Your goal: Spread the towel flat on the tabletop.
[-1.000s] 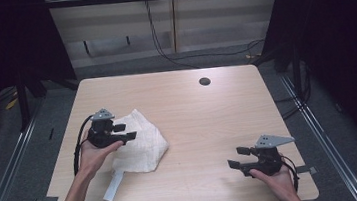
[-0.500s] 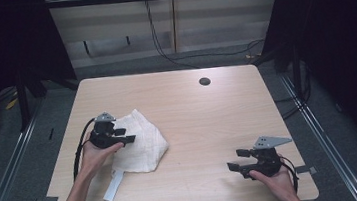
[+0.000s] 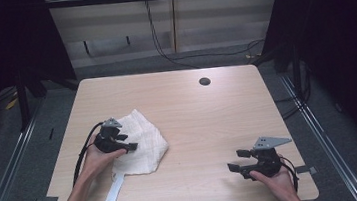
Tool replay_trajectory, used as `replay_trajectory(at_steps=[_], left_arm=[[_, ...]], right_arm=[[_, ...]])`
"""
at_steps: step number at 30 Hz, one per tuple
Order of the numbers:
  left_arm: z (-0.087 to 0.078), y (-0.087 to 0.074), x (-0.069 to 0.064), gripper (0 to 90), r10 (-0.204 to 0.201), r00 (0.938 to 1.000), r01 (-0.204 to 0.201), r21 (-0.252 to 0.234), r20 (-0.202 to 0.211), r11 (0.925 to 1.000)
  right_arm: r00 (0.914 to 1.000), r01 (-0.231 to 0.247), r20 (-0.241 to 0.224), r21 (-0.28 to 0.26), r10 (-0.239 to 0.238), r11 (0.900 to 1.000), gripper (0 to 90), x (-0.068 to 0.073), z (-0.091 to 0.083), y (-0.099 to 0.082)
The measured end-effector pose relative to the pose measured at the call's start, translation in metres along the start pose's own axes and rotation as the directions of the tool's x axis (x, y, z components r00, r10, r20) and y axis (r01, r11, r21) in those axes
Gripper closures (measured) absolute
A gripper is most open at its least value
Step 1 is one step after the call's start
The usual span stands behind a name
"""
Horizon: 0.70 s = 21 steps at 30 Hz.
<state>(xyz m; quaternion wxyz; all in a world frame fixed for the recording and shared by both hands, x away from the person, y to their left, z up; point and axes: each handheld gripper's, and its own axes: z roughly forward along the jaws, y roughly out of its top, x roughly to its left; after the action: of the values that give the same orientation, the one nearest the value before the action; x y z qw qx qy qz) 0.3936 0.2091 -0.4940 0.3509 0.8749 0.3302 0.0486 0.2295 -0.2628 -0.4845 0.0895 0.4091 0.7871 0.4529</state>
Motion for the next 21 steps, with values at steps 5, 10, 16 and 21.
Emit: replay_trajectory(at_steps=[5, 10, 16, 21], left_arm=[[0.0003, -0.0010, -0.0031, 45.5, 0.021, 0.9995, -0.021, 0.003, -0.024, 0.9998], [-0.0023, -0.0028, -0.0032, 62.3, 0.066, 0.9972, -0.066, 0.012, -0.034, 0.9978], [-0.0018, -0.0039, -0.0057, 76.3, 0.052, 0.9985, -0.052, 0.002, -0.018, 0.9986], [0.0004, -0.0034, -0.0071, 81.2, 0.024, 0.9992, -0.024, -0.003, 0.031, 0.9997]], right_arm=[[1.0000, 0.004, 0.000, 0.000, -0.004, 1.0000, 31.4, 0.0005, -0.0002, -0.0001], [0.9999, 0.001, 0.014, 0.026, -0.002, 0.9997, 32.6, 0.0002, 0.0020, -0.0007], [1.0000, 0.001, 0.008, 0.032, -0.001, 0.9995, 32.6, 0.0007, 0.0032, -0.0006], [1.0000, 0.000, 0.003, 0.036, -0.001, 0.9994, 32.6, 0.0009, 0.0034, -0.0007]])
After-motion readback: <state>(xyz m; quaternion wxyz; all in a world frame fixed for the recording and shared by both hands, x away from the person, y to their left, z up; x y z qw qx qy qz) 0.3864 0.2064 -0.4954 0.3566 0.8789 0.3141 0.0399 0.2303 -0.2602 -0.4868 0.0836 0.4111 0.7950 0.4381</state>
